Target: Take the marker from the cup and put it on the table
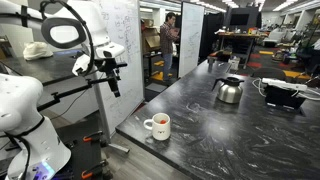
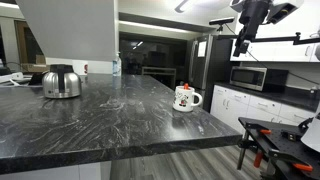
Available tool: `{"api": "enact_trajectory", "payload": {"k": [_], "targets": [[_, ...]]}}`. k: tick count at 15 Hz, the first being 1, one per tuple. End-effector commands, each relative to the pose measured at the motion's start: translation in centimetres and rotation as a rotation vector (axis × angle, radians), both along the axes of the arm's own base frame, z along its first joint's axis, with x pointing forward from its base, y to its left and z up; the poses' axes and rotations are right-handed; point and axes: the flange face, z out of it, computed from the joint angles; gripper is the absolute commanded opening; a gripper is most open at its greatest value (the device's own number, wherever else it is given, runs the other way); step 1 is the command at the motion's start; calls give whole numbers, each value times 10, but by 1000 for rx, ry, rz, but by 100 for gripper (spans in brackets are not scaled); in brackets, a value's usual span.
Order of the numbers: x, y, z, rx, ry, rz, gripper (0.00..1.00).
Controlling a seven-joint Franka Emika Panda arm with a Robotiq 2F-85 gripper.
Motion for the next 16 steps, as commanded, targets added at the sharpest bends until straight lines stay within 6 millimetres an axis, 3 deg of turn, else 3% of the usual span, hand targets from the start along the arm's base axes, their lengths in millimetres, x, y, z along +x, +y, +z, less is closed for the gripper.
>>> {"api": "enact_trajectory", "payload": {"k": [1, 3, 11, 16], "targets": [[-2, 0, -9, 1, 23, 1, 100], [-3, 1, -16, 2, 42, 1, 100], [0, 1, -13, 2, 38, -27, 100], [39, -6, 10, 55, 18, -293, 100]]}}
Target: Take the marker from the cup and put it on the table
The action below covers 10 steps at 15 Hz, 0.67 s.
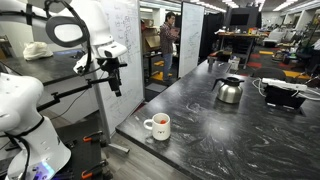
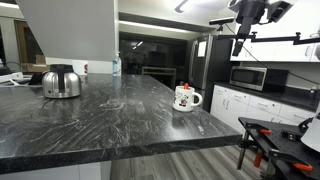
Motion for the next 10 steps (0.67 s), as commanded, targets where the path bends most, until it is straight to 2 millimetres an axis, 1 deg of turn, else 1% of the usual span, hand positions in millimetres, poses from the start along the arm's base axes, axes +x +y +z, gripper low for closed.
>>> {"api": "enact_trajectory", "payload": {"k": [1, 3, 5, 7, 10], "targets": [[37, -4, 5, 35, 8, -194, 100], [63, -8, 3, 47, 11, -296, 100], [95, -15, -6, 56, 14, -399, 100], [127, -25, -21, 67, 19, -504, 100], [169, -40, -51, 86, 50, -666, 100]]}}
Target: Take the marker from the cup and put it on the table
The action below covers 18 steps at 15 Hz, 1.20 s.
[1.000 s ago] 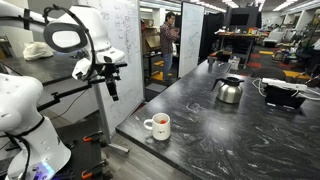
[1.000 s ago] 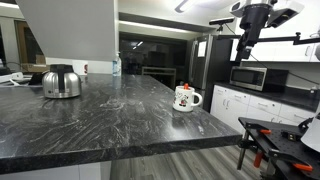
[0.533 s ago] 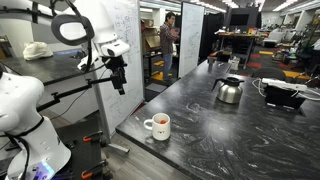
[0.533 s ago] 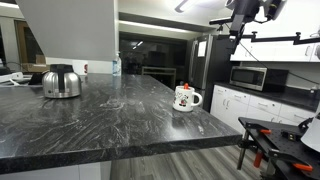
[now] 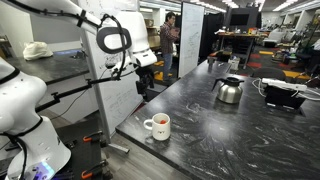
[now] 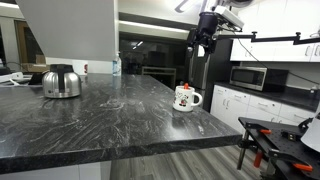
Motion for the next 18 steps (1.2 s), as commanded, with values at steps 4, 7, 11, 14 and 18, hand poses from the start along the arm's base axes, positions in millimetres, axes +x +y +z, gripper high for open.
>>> {"api": "enact_trajectory", "payload": {"k": [4, 7, 11, 14, 18], "targets": [[71, -16, -53, 59, 79, -361, 100], [81, -24, -68, 81, 97, -526, 95], [81, -30, -75, 74, 81, -629, 84], [77, -33, -78, 63, 81, -677, 76], [69, -34, -85, 19, 70, -736, 60]]}}
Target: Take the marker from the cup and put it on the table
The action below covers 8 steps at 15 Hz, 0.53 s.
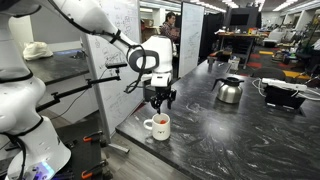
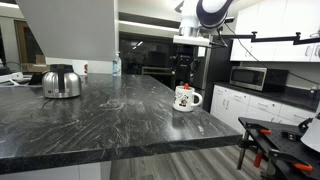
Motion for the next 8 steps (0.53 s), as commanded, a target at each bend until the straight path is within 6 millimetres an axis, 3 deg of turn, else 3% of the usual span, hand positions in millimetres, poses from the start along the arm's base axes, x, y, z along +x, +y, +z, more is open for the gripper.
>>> {"api": "enact_trajectory", "payload": {"k": [1, 8], "targets": [[-8, 2, -5, -49, -19, -73, 62], [-23, 9, -25, -91, 0, -146, 53]]}}
